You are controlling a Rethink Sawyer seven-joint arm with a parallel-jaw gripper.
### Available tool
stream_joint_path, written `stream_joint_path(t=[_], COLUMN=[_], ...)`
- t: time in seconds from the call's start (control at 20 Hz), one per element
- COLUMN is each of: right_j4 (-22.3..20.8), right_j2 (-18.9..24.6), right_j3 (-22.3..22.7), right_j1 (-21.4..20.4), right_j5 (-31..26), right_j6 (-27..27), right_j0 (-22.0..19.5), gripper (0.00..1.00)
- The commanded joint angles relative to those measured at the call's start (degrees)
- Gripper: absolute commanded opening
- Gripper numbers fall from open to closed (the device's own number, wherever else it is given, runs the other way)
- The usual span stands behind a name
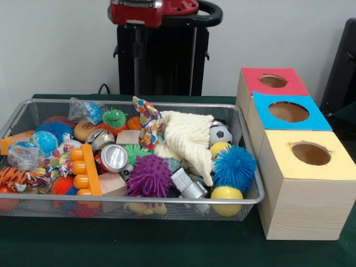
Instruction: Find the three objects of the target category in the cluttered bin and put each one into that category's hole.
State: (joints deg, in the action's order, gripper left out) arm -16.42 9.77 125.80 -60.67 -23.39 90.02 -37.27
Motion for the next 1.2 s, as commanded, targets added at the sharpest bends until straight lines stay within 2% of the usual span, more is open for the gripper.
stream_joint_path(t=[0.05,0.4,0.45,0.65,1.1,1.2], right_j4=[-2.22,-4.76,-5.47,-6.06,-7.68,-10.01], right_j2=[11.59,16.71,18.54,20.30,24.51,23.23], right_j3=[-4.66,-4.33,-4.01,-3.84,-4.42,-5.62], right_j1=[-4.49,-4.22,-4.25,-4.06,-3.02,-2.58], right_j5=[-10.58,-11.89,-12.10,-11.91,-11.84,-13.59], right_j6=[-19.05,-18.59,-17.98,-18.62,-14.90,-13.48], right_j0=[-8.95,-13.33,-14.67,-15.95,-18.38,-17.36], gripper=[0.00,0.00,1.00,1.00,1.00,1.00])
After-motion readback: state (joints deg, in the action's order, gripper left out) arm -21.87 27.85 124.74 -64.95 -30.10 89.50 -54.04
